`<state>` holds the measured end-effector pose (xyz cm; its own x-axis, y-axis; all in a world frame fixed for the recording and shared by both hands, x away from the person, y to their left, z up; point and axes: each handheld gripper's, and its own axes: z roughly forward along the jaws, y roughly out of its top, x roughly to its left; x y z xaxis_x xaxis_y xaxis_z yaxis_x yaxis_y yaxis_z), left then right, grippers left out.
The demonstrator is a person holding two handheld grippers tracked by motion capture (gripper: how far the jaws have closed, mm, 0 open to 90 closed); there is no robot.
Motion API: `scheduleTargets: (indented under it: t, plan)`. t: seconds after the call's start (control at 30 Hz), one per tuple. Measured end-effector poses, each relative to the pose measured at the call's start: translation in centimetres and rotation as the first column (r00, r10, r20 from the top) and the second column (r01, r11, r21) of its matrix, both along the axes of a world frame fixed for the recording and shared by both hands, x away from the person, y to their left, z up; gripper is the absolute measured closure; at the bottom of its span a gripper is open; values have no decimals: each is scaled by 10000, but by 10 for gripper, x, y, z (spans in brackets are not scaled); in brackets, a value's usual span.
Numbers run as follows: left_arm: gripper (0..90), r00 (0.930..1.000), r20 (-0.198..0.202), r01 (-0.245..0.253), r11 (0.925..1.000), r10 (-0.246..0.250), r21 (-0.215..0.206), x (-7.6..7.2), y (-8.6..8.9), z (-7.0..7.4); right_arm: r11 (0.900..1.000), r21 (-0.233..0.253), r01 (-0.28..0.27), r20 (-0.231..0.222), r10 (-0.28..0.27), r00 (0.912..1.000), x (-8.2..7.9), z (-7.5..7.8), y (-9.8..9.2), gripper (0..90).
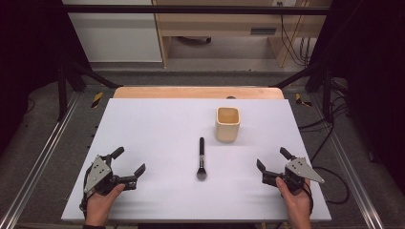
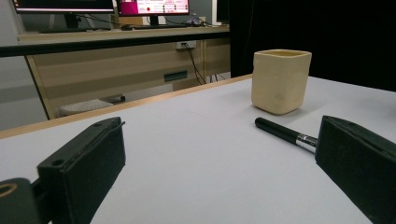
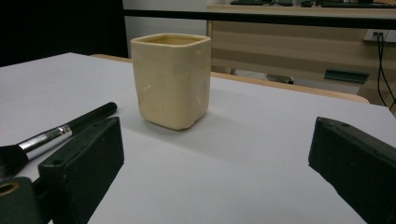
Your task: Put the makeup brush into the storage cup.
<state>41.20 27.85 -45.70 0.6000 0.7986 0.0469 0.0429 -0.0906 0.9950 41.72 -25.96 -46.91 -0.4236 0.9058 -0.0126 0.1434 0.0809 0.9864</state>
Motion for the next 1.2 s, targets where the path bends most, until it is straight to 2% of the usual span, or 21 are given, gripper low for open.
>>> scheduleTargets:
  t: [0.3, 0.77, 0.87, 1.07, 1.2]
  plan:
    - [16, 9999, -56, -163, 9999, 163, 10, -1, 2, 0, 9999, -121, 79, 11, -79, 10000, -1, 0, 1, 38]
    - [17, 9997, -173, -156, 9998, 158, 138, -3, -2, 1, 9991, -317, 266, -296, -275, 9992, 2, -1, 6, 34]
    - [18, 9991, -390, -162, 9994, 174, 314, -2, -10, 3, 9990, -330, 316, -192, -323, 9993, 1, 0, 5, 33]
    - [20, 9989, -467, 29, 9981, 0, 610, -1, -29, 16, 9984, -353, 451, -94, -455, 9989, 0, 0, 3, 28]
    - [23, 9971, -678, 417, 9936, -347, 1053, 3, -52, 31, 9976, -416, 551, 94, -547, 9985, 0, 1, 2, 28]
